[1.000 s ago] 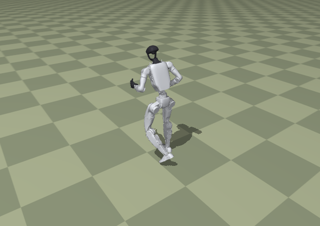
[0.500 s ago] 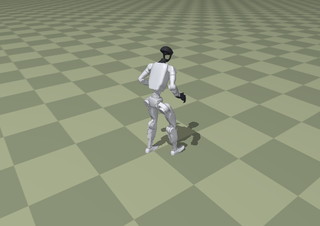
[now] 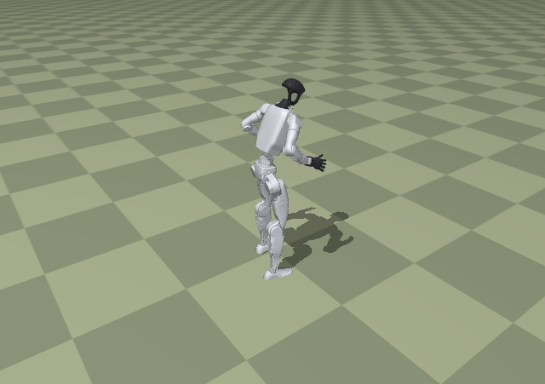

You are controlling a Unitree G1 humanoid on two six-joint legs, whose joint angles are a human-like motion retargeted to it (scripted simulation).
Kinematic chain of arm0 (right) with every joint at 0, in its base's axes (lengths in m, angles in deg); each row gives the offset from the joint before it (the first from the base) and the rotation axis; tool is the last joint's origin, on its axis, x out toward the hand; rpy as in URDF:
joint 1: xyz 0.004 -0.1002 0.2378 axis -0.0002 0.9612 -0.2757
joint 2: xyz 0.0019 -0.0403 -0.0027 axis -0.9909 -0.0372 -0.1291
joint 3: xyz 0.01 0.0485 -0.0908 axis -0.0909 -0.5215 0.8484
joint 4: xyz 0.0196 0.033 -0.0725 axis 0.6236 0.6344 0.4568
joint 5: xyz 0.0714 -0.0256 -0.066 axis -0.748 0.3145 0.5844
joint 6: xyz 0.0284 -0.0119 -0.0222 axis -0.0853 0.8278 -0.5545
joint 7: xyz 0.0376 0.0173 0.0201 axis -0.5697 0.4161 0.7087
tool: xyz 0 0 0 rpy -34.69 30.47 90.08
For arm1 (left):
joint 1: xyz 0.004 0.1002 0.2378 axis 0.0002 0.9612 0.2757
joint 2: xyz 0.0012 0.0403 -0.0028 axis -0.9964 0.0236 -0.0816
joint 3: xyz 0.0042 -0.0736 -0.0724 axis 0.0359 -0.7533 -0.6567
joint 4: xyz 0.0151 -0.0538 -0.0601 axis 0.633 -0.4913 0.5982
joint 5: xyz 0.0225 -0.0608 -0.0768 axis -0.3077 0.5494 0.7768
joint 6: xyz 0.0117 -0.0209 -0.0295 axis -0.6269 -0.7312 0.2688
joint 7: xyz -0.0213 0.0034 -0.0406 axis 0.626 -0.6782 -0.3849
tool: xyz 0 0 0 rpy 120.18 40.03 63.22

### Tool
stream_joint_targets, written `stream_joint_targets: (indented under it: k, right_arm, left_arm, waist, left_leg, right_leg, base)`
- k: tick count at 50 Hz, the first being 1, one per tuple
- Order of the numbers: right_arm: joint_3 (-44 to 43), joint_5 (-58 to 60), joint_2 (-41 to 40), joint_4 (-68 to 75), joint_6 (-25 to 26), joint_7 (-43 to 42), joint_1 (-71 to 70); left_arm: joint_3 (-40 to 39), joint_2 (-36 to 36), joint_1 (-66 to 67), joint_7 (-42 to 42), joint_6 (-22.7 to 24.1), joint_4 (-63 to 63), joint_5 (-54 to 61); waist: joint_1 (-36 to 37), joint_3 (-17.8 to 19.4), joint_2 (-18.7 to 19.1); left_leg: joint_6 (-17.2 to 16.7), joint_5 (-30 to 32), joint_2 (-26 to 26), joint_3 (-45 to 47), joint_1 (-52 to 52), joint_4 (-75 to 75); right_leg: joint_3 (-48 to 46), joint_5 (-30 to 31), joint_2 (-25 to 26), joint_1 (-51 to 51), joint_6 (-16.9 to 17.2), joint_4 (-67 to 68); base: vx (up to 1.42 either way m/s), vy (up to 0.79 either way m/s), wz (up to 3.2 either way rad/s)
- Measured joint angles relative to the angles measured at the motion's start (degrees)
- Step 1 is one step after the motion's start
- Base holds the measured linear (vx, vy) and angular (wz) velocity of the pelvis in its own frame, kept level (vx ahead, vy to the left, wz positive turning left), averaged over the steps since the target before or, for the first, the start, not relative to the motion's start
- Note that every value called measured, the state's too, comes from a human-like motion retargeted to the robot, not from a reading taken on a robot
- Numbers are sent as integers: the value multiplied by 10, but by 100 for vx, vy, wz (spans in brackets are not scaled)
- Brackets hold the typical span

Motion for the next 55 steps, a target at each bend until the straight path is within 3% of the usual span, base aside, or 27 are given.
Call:
stream_joint_targets:
  k: [3,6,9,11,14,18,20,23,25,26,27,28,30,31,32,33,35,37,40,43,46,47,48,50,52,53,55]
  right_arm:
    - [-42,-28,22,-80,-5,22,76]
    - [-68,-8,14,-126,16,47,116]
    - [-72,15,10,-140,30,71,145]
    - [-66,44,-3,-129,39,89,145]
    - [-42,83,-40,-85,49,93,115]
    - [43,120,-81,26,45,-4,-12]
    - [97,136,-82,85,49,-47,-134]
    - [140,119,-67,93,32,-60,-310]
    - [140,76,-38,41,16,-49,-383]
    - [133,51,-14,3,16,-34,-405]
    - [124,32,10,-39,15,-21,-418]
    - [111,26,35,-86,13,-10,-415]
    - [85,33,72,-168,8,15,-386]
    - [75,36,79,-195,0,25,-357]
    - [64,37,84,-217,-8,38,-326]
    - [52,34,84,-232,-14,54,-289]
    - [29,31,78,-242,-19,74,-233]
    - [19,40,73,-233,-14,63,-206]
    - [20,62,78,-215,6,43,-206]
    - [19,50,110,-223,22,60,-237]
    - [2,32,149,-256,28,83,-265]
    - [-10,29,160,-266,27,87,-274]
    - [-26,28,169,-274,24,88,-283]
    - [-67,28,177,-277,15,86,-296]
    - [-104,45,160,-254,11,81,-296]
    - [-112,58,140,-237,14,76,-288]
    - [-105,79,81,-193,25,53,-263]
  left_arm:
    - [-15,-20,101,-7,11,51,16]
    - [-25,0,151,5,30,82,20]
    - [-32,38,181,-5,17,115,52]
    - [-23,66,167,-10,3,132,56]
    - [27,100,85,-8,-20,124,17]
    - [134,140,-101,10,-37,19,-67]
    - [174,155,-220,25,-47,-45,-90]
    - [204,143,-381,35,-44,-71,-107]
    - [220,118,-466,44,-35,-48,-104]
    - [225,105,-499,49,-34,-29,-98]
    - [228,90,-523,53,-31,-6,-88]
    - [224,72,-529,58,-22,23,-73]
    - [202,41,-502,56,0,82,-48]
    - [186,29,-459,43,12,109,-47]
    - [171,19,-411,29,23,136,-49]
    - [157,12,-353,12,33,159,-53]
    - [129,-3,-252,-4,46,196,-48]
    - [105,-14,-177,6,58,213,-31]
    - [69,-22,-95,21,64,214,-7]
    - [27,-28,-41,21,39,205,14]
    - [4,-25,-1,13,12,211,12]
    - [-1,-22,5,8,6,212,11]
    - [-6,-18,6,3,4,211,12]
    - [-15,-4,-14,-8,1,195,19]
    - [-6,30,-91,-17,-19,135,23]
    - [9,51,-137,-16,-32,99,19]
    - [59,97,-232,4,-51,30,7]
  waist:
    - [-18,20,-18]
    - [-35,54,-40]
    - [-59,67,-24]
    - [-72,72,-11]
    - [-94,73,-10]
    - [-85,73,6]
    - [-80,73,8]
    - [-79,73,14]
    - [-72,66,21]
    - [-66,59,22]
    - [-60,54,22]
    - [-54,51,22]
    - [-47,40,16]
    - [-47,29,16]
    - [-46,14,14]
    - [-46,-5,11]
    - [-34,-60,2]
    - [-20,-109,-9]
    - [-18,-158,-30]
    - [-27,-182,-27]
    - [-32,-197,-14]
    - [-33,-200,-10]
    - [-34,-202,-7]
    - [-37,-189,-4]
    - [-37,-133,2]
    - [-36,-102,4]
    - [-38,-54,0]
  left_leg:
    - [12,-20,-21,-44,2,32]
    - [48,-12,-31,-9,4,67]
    - [65,-67,-8,10,4,97]
    - [103,-115,8,-2,-31,154]
    - [143,-205,14,-27,-170,394]
    - [98,-287,45,-34,-281,671]
    - [107,-304,51,-32,-292,735]
    - [109,-289,57,-27,-275,762]
    - [101,-252,55,-25,-250,720]
    - [122,-214,42,-29,-236,657]
    - [134,-168,29,-32,-216,584]
    - [130,-106,20,-32,-186,493]
    - [101,79,-3,-35,-102,241]
    - [62,176,-6,-42,-48,104]
    - [20,243,-8,-47,-3,-7]
    - [-27,250,-8,-51,25,-62]
    - [-84,175,10,-52,29,-85]
    - [-79,134,12,-46,47,-81]
    - [-23,145,-17,-34,66,14]
    - [38,94,-7,-29,57,219]
    - [66,83,10,-34,67,366]
    - [67,68,20,-30,74,393]
    - [64,22,34,-26,84,405]
    - [58,-177,49,-25,112,405]
    - [96,-358,54,-41,128,420]
    - [125,-407,52,-52,120,442]
    - [172,-424,44,-68,64,509]
  right_leg:
    - [4,21,-9,-11,16,-17]
    - [8,33,-22,-40,21,-26]
    - [-23,-10,-6,-81,-32,32]
    - [-34,-54,3,-135,-84,156]
    - [7,-155,13,-231,-106,399]
    - [-9,-306,5,-280,-164,613]
    - [-19,-318,-7,-300,-193,693]
    - [-40,-295,-24,-290,-207,736]
    - [-50,-267,-25,-258,-210,687]
    - [-50,-237,-20,-243,-232,622]
    - [-49,-195,-15,-224,-243,550]
    - [-48,-128,-12,-200,-231,464]
    - [-44,72,-7,-138,-176,242]
    - [-40,185,1,-99,-126,123]
    - [-38,271,6,-65,-71,25]
    - [-41,304,7,-45,-7,-29]
    - [-72,249,24,-54,43,-59]
    - [-86,183,23,-54,43,-45]
    - [-41,165,-7,-13,30,5]
    - [6,101,-1,31,-38,118]
    - [7,99,-4,69,-77,232]
    - [2,69,-5,79,-81,252]
    - [-1,-11,-3,89,-78,262]
    - [-6,-210,0,96,-59,277]
    - [-20,-345,-1,66,-89,367]
    - [-29,-379,-5,39,-114,428]
    - [-49,-385,-22,-20,-147,523]
  base:
    - [-27,-5,-14]
    - [-30,1,-33]
    - [-34,4,-16]
    - [-37,4,29]
    - [-33,-2,105]
    - [-15,-3,49]
    - [-24,-3,6]
    - [-27,-4,10]
    - [-37,-4,9]
    - [-51,-5,9]
    - [-57,-4,6]
    - [-56,-4,0]
    - [-54,-3,-6]
    - [-50,-4,-9]
    - [-45,-5,-8]
    - [-46,-13,-17]
    - [-51,-28,-42]
    - [-52,-13,-44]
    - [-50,10,-4]
    - [-51,0,9]
    - [-53,-2,18]
    - [-61,-5,26]
    - [-66,-4,32]
    - [-74,-2,40]
    - [-84,2,50]
    - [-85,2,67]
    - [-79,1,93]
